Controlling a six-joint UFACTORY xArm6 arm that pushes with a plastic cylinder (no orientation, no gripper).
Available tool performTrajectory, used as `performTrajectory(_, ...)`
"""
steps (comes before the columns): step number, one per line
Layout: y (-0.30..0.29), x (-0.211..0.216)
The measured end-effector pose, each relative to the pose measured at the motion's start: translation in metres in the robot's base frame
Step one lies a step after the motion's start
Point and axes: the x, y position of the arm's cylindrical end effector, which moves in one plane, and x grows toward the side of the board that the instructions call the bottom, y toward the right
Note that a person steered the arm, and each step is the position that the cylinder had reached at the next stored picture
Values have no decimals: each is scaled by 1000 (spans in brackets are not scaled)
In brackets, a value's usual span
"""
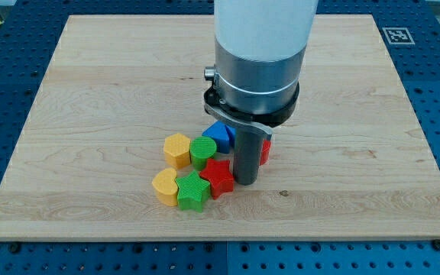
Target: Move the red star at the bottom of the yellow hexagon
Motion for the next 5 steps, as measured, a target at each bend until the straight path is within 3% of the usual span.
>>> performTrajectory(2,-18,0)
performTrajectory(3,29,4)
performTrajectory(5,5,50)
